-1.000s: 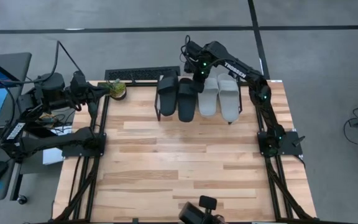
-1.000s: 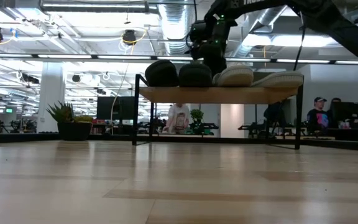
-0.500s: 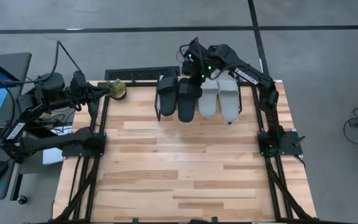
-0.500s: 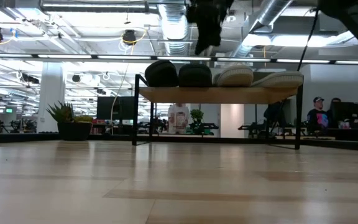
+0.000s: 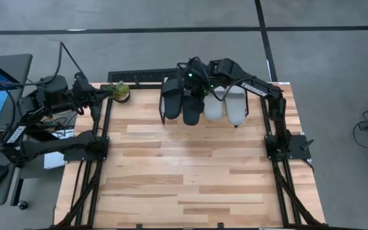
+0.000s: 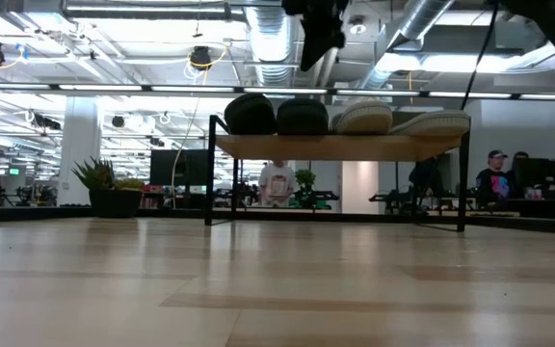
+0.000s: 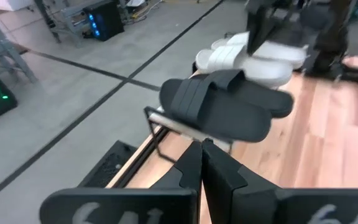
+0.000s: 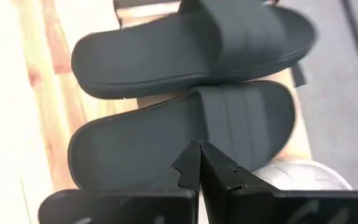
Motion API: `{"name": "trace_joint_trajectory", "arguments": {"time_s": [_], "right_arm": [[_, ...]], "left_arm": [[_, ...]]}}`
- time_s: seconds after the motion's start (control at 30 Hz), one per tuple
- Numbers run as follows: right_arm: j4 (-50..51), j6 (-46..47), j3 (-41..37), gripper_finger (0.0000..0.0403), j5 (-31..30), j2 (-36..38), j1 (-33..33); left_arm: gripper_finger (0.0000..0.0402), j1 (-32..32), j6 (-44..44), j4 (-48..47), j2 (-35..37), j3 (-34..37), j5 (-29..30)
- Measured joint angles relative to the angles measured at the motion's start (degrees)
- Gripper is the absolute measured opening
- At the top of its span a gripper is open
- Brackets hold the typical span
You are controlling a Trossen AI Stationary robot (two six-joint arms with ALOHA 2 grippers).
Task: Pick and place slides into the shelf
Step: Adjust the slides on the shelf
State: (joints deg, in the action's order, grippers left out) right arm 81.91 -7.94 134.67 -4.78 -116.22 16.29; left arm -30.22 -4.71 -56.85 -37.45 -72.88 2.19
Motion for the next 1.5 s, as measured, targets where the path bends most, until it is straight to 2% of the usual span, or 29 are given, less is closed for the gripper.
{"name": "trace_joint_trajectory", "arguments": {"time_s": [0.17,0.33,0.5,0.67,0.8,0.97,1.13,1.5], "right_arm": [[-3.59,2.82,0.03,0.0000,-6.22,2.34,-1.66],[-17.67,5.93,-3.38,0.0000,-7.30,6.16,-1.48],[-33.07,13.12,-17.79,0.0000,-7.68,12.03,-1.66],[-45.95,21.19,-35.83,0.0000,-13.52,19.57,-1.99],[-52.18,23.55,-44.72,0.0000,-11.70,22.35,-0.87],[-55.43,24.12,-46.77,0.0000,-4.52,20.55,0.85],[-54.50,23.07,-46.92,0.0000,-1.11,18.28,2.25],[-55.01,18.86,-46.80,0.0000,1.19,17.48,6.06]], "left_arm": [[0.0000,0.00,-2.22,-1.32,0.00,0.02,1.26],[0.0000,0.01,-3.06,-0.56,0.00,0.02,1.76],[0.0000,0.01,-1.51,1.47,0.00,0.02,2.72],[0.0000,0.02,1.13,2.88,-0.02,0.02,2.60],[0.0000,0.01,3.11,5.15,-0.22,1.68,1.39],[0.0000,0.00,4.68,8.19,-0.28,6.31,1.21],[0.0000,0.01,5.28,10.21,-0.42,10.04,1.17],[0.0000,0.00,7.06,10.48,-0.37,12.39,1.17]]}}
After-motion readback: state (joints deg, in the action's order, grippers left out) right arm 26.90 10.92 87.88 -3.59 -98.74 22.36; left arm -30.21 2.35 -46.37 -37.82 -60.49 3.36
